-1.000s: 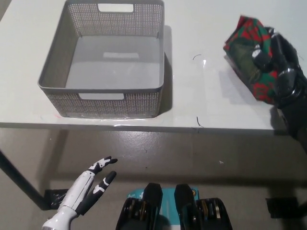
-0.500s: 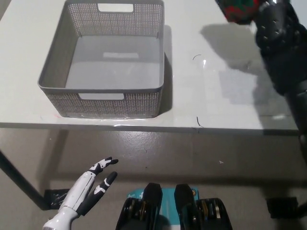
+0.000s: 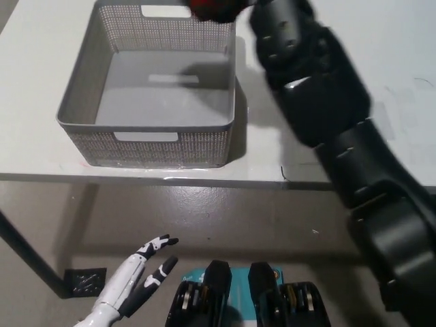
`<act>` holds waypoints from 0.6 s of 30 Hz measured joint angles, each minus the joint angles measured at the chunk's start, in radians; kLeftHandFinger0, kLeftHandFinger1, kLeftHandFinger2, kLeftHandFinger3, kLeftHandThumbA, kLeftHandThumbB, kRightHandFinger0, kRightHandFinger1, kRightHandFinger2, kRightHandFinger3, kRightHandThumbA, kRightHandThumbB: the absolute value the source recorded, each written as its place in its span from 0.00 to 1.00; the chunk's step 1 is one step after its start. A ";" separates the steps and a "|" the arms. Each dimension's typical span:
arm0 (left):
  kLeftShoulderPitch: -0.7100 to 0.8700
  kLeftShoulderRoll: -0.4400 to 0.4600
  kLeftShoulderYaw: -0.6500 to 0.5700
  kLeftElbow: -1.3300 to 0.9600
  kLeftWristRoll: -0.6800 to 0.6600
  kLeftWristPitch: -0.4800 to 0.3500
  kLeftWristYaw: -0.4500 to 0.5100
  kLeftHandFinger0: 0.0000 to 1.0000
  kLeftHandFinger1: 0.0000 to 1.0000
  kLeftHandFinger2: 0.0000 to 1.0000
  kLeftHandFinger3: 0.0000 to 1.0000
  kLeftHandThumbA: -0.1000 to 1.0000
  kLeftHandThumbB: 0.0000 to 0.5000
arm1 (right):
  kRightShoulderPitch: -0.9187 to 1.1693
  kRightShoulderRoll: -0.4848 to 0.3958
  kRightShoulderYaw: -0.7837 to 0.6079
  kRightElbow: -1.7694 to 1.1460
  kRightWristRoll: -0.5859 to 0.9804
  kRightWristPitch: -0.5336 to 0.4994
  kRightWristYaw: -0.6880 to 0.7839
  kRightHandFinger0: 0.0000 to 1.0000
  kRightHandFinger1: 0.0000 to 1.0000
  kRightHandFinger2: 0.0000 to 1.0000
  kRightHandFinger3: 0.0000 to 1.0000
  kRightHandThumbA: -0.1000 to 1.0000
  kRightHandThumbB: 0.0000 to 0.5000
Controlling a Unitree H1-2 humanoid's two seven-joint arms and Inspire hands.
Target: Use the right hand to pick up a bag of coffee beans on the right hand side and place it into a container on the left hand side
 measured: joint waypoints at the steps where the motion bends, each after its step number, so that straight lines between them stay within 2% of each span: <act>1: 0.000 0.000 -0.004 0.000 0.002 0.000 0.000 1.00 1.00 1.00 1.00 1.00 0.21 | -0.003 0.011 0.004 0.010 0.000 0.000 0.000 0.00 0.12 0.77 0.90 0.00 0.33; 3: 0.000 0.000 -0.010 0.000 0.005 0.000 0.000 1.00 1.00 1.00 1.00 1.00 0.22 | -0.007 0.033 0.010 0.037 -0.001 0.003 0.001 0.00 0.30 0.76 0.89 0.00 0.32; 5: 0.000 0.000 -0.011 0.000 0.007 0.000 -0.001 1.00 1.00 1.00 1.00 1.00 0.23 | -0.007 0.045 0.015 0.063 -0.002 0.006 0.002 0.00 0.39 0.80 0.92 0.00 0.34; 7: -0.001 0.000 -0.012 -0.001 0.010 0.000 -0.001 1.00 1.00 1.00 1.00 1.00 0.22 | -0.007 0.049 0.018 0.091 -0.003 0.007 0.002 0.00 0.42 0.82 0.95 0.00 0.32; 10: -0.005 0.000 -0.012 -0.001 0.012 0.000 -0.006 1.00 1.00 1.00 1.00 1.00 0.23 | -0.007 0.048 0.023 0.122 -0.007 0.012 0.002 0.00 0.42 0.79 0.95 0.00 0.32; 12: -0.012 0.000 -0.012 -0.001 0.012 0.000 -0.008 1.00 1.00 1.00 1.00 1.00 0.23 | -0.007 0.046 0.023 0.132 -0.009 0.014 0.002 0.05 0.50 0.85 0.99 0.00 0.33; 13: -0.016 0.000 -0.012 -0.001 0.012 0.000 -0.010 1.00 1.00 1.00 1.00 1.00 0.24 | -0.007 0.045 0.024 0.135 -0.011 0.016 0.002 0.15 0.60 0.98 1.00 0.03 0.42; 14: -0.019 0.001 -0.012 -0.002 0.012 0.000 -0.011 1.00 1.00 1.00 1.00 1.00 0.24 | -0.007 0.044 0.025 0.138 -0.014 0.019 0.002 0.47 0.85 1.00 1.00 0.29 0.43; 15: -0.022 0.000 -0.012 -0.002 0.012 0.000 -0.012 1.00 1.00 1.00 1.00 1.00 0.24 | -0.007 0.043 0.029 0.138 -0.018 0.024 0.002 0.58 0.89 1.00 1.00 0.37 0.46; 16: -0.024 0.000 -0.012 -0.002 0.012 0.000 -0.013 1.00 1.00 1.00 1.00 1.00 0.22 | -0.007 0.041 0.034 0.138 -0.022 0.030 0.003 0.94 1.00 1.00 1.00 0.61 0.66; 17: -0.027 0.001 -0.012 -0.002 0.013 0.000 -0.014 1.00 1.00 1.00 1.00 1.00 0.22 | -0.007 0.036 0.043 0.133 -0.027 0.042 0.011 1.00 1.00 1.00 1.00 0.71 0.68; 18: -0.028 0.001 -0.012 -0.003 0.013 0.001 -0.015 1.00 1.00 1.00 1.00 1.00 0.23 | -0.008 0.031 0.051 0.128 -0.031 0.048 0.020 1.00 1.00 1.00 1.00 0.82 0.70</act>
